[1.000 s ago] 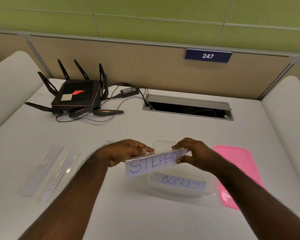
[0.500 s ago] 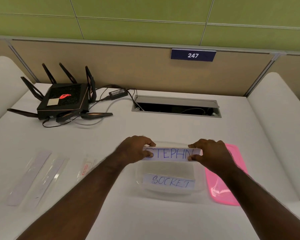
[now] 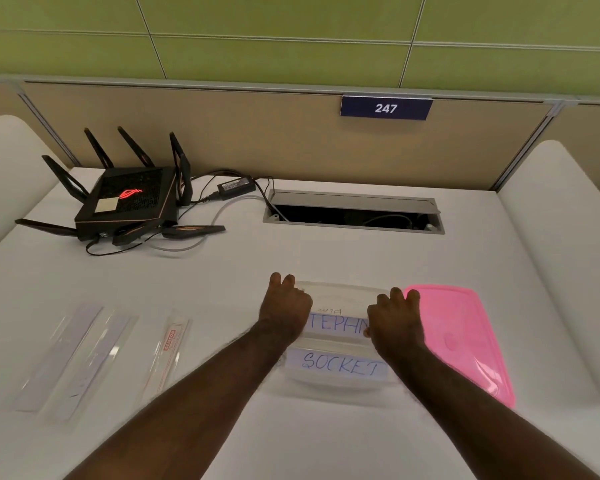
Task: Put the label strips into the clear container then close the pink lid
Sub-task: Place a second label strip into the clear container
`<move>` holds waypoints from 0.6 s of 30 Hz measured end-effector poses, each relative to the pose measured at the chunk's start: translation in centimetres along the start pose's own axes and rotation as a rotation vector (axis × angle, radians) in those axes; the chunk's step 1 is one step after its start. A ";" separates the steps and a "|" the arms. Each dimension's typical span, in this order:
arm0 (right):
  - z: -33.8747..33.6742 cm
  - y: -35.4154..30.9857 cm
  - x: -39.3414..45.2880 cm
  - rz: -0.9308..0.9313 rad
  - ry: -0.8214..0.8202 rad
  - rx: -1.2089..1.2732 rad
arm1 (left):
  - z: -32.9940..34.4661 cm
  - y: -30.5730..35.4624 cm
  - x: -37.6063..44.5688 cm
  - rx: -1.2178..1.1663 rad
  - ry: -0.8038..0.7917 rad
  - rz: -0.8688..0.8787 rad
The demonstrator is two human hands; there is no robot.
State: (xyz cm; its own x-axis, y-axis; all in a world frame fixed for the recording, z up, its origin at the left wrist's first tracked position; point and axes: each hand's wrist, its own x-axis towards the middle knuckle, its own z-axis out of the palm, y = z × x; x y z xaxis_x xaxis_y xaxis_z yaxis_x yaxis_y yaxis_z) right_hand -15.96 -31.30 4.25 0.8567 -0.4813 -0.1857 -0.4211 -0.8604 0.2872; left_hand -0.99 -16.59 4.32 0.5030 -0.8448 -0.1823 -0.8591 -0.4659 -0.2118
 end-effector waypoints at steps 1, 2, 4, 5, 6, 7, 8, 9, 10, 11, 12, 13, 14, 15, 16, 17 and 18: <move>-0.1 -0.3 0.1 -0.001 -0.015 -0.017 | -0.1 0.2 0.1 0.001 -0.018 -0.006; -0.1 -0.5 0.1 -0.005 -0.031 -0.035 | -0.1 0.4 0.2 -0.001 -0.026 -0.008; -0.2 -0.9 0.2 -0.017 -0.063 -0.068 | -0.2 0.9 0.2 -0.012 -0.033 -0.008; -0.3 -1.0 0.2 -0.022 -0.076 -0.080 | -0.2 1.1 0.2 -0.015 -0.040 -0.007; -0.4 -1.2 0.2 -0.024 -0.087 -0.085 | -0.1 1.2 0.1 -0.014 -0.051 -0.003; -0.5 -1.2 0.2 -0.022 -0.096 -0.086 | 0.0 1.3 0.0 -0.013 -0.061 0.002; -0.6 -1.3 0.2 -0.017 -0.104 -0.084 | 0.1 1.4 -0.1 -0.011 -0.065 0.011; -0.7 -1.3 0.2 -0.011 -0.109 -0.081 | 0.3 1.4 -0.1 -0.009 -0.064 0.024; -0.8 -1.3 0.2 -0.004 -0.109 -0.074 | 0.5 1.3 -0.1 -0.008 -0.053 0.041; -0.8 -1.4 0.2 0.002 -0.104 -0.061 | 0.6 1.2 -0.2 -0.010 -0.031 0.061; -0.8 -1.4 0.2 0.008 -0.092 -0.040 | 0.6 1.2 -0.3 -0.022 0.006 0.078; -0.8 -1.4 0.1 0.016 -0.073 -0.012 | 0.5 1.0 -0.4 -0.046 0.055 0.086; -0.8 -1.5 0.1 0.026 -0.051 0.018 | 0.3 0.9 -0.5 -0.083 0.108 0.086; -0.9 -1.5 0.0 0.037 -0.025 0.043 | 0.0 0.6 -0.7 -0.128 0.164 0.078; -1.1 -1.6 0.0 0.046 0.007 0.064 | -0.3 0.3 -1.0 -0.181 0.232 0.065; -1.4 -1.7 0.0 0.053 0.045 0.085 | -0.5 -0.1 -1.4 -0.237 0.310 0.044; -1.8 -1.9 0.0 0.057 0.089 0.110 | -0.7 -0.5 -2.0 -0.293 0.385 0.012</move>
State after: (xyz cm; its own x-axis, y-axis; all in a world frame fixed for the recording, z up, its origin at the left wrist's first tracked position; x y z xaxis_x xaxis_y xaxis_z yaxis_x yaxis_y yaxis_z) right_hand -14.66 -29.34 5.43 0.8512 -0.5175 -0.0870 -0.4959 -0.8475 0.1895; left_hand -1.57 -14.85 5.45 0.4691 -0.8608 0.1974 -0.8828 -0.4632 0.0776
